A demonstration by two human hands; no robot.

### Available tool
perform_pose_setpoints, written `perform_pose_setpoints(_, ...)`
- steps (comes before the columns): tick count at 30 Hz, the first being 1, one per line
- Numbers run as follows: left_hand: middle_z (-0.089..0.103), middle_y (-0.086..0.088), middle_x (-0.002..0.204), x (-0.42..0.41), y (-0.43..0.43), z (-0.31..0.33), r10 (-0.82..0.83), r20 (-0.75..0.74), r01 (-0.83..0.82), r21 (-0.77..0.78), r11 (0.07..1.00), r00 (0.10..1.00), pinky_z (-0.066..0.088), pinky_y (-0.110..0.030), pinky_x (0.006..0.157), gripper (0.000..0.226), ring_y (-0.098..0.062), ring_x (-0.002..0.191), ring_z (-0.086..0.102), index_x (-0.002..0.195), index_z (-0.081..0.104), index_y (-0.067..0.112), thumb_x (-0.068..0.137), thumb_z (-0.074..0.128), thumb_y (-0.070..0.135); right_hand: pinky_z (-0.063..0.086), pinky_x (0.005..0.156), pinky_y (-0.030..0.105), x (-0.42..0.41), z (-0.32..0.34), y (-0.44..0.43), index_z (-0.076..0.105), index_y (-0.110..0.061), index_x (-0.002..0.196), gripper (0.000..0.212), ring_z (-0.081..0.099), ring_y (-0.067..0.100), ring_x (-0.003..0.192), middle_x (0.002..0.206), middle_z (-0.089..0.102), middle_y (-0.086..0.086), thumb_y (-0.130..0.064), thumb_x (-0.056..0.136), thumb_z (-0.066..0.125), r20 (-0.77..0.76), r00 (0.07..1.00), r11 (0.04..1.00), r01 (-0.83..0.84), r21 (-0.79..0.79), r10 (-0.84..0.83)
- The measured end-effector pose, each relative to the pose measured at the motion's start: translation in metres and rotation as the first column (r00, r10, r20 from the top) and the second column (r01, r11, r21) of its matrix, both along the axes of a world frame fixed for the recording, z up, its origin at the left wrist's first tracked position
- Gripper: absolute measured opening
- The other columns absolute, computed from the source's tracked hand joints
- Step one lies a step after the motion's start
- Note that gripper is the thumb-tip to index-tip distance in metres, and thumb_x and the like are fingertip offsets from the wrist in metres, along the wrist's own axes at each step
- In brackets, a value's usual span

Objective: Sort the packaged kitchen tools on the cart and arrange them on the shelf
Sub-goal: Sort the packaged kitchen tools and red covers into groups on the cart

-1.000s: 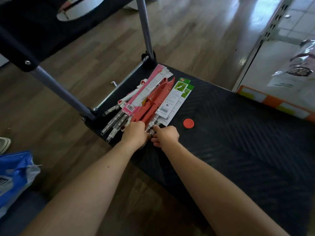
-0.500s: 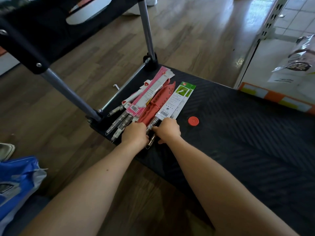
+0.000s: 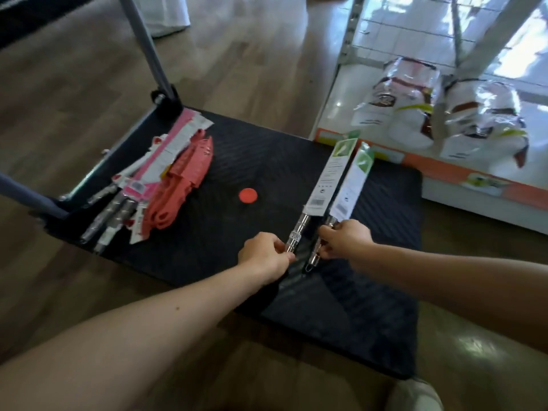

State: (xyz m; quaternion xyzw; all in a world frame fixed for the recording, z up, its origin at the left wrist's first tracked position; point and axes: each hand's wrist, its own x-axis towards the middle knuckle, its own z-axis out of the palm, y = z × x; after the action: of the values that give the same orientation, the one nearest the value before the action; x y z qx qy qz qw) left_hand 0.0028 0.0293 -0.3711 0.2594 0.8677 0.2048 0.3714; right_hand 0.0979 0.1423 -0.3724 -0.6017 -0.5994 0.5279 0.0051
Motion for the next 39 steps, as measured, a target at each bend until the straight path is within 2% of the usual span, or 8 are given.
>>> perform_pose_setpoints(4, 0.069, 0.0, 0.102, 0.04, 0.022, -0.003, -0.05, 0.059, 0.047, 0.046, 0.998, 0.997, 0.05, -0.03, 0.089, 0.02, -0.019, 0.099, 0.063, 0.099, 0.066, 0.019, 0.083, 0.065, 0.031, 0.043, 0.032, 0.013, 0.049, 0.009, 0.015, 0.052, -0.004, 0.067, 0.023, 0.052, 0.005, 0.026, 0.043, 0.058, 0.003, -0.012, 0.089, 0.055, -0.011, 0.994, 0.994, 0.113, 0.012, -0.113)
perform_pose_setpoints(8, 0.07, -0.001, 0.095, 0.067, 0.039, -0.011, -0.053, 0.106, 0.047, 0.055, 0.997, 0.993, 0.052, -0.031, 0.086, 0.015, -0.017, 0.091, 0.065, 0.093, 0.067, 0.019, 0.084, 0.063, 0.031, 0.056, 0.049, 0.022, 0.08, 0.002, 0.017, 0.05, -0.009, 0.062, 0.028, 0.058, 0.009, 0.037, 0.054, 0.059, 0.005, -0.014, 0.088, 0.059, 0.047, 0.998, 0.998, 0.032, 0.051, -0.035)
perform_pose_setpoints(20, 0.064, 0.0, 0.087, 0.072, 0.055, -0.025, -0.309, -0.038, 0.307, -0.039, 0.951, 0.95, 0.051, -0.03, 0.078, 0.025, -0.019, 0.089, 0.063, 0.079, 0.056, 0.019, 0.071, 0.075, 0.033, 0.056, 0.046, 0.023, 0.094, -0.016, 0.023, 0.055, -0.009, 0.063, 0.029, 0.059, 0.011, 0.038, 0.047, 0.06, 0.002, -0.024, 0.088, 0.06, 0.119, 0.97, 0.977, -0.214, 0.014, 0.211)
perform_pose_setpoints(24, 0.065, 0.001, 0.088, 0.067, 0.056, -0.026, -0.418, -0.101, 0.412, -0.072, 0.908, 0.903, 0.051, -0.032, 0.075, 0.03, -0.019, 0.087, 0.062, 0.075, 0.055, 0.021, 0.073, 0.07, 0.048, 0.052, 0.053, 0.031, 0.091, -0.012, 0.034, 0.054, -0.016, 0.06, 0.037, 0.062, 0.016, 0.059, 0.077, 0.066, -0.001, -0.043, 0.087, 0.054, 0.253, 0.932, 0.934, -0.309, 0.182, 0.259)
perform_pose_setpoints(26, 0.065, 0.004, 0.09, 0.064, 0.058, -0.024, -0.44, -0.145, 0.431, -0.092, 0.898, 0.886, 0.048, -0.031, 0.074, 0.033, -0.018, 0.089, 0.061, 0.08, 0.058, 0.023, 0.076, 0.062, 0.056, 0.046, 0.051, 0.03, 0.084, -0.008, 0.04, 0.047, -0.017, 0.057, 0.039, 0.061, 0.016, 0.064, 0.079, 0.062, -0.006, -0.042, 0.087, 0.052, 0.222, 0.939, 0.896, -0.323, 0.306, 0.264)
perform_pose_setpoints(30, 0.065, 0.004, 0.092, 0.04, 0.06, -0.015, -0.349, -0.221, 0.336, -0.098, 0.937, 0.911, 0.044, -0.029, 0.072, 0.034, -0.019, 0.09, 0.061, 0.087, 0.059, 0.026, 0.081, 0.053, 0.06, 0.043, 0.058, 0.029, 0.051, -0.004, 0.042, 0.05, -0.02, 0.064, 0.03, 0.055, 0.012, 0.068, 0.068, 0.056, -0.007, -0.042, 0.084, 0.055, 0.095, 0.947, 0.856, -0.318, 0.407, 0.306)
perform_pose_setpoints(35, 0.065, 0.002, 0.096, -0.019, 0.032, -0.008, -0.158, -0.329, 0.138, -0.083, 0.987, 0.931, 0.046, -0.031, 0.075, 0.028, -0.023, 0.094, 0.061, 0.087, 0.06, 0.025, 0.085, 0.053, 0.051, 0.04, 0.064, 0.027, -0.006, -0.011, 0.02, 0.053, -0.025, 0.07, 0.023, 0.056, 0.012, 0.077, 0.073, 0.057, -0.009, -0.045, 0.082, 0.055, 0.047, 0.908, 0.842, -0.404, 0.357, 0.416)
perform_pose_setpoints(39, 0.063, -0.001, 0.104, -0.066, -0.016, -0.001, -0.021, -0.467, -0.006, -0.056, 0.998, 0.884, 0.042, -0.03, 0.073, 0.025, -0.025, 0.099, 0.059, 0.092, 0.062, 0.022, 0.085, 0.055, 0.045, 0.047, 0.067, 0.026, -0.047, -0.017, -0.011, 0.056, -0.023, 0.073, 0.022, 0.062, 0.017, 0.078, 0.076, 0.062, -0.005, -0.044, 0.082, 0.056, -0.001, 0.864, 0.826, -0.48, 0.296, 0.503)
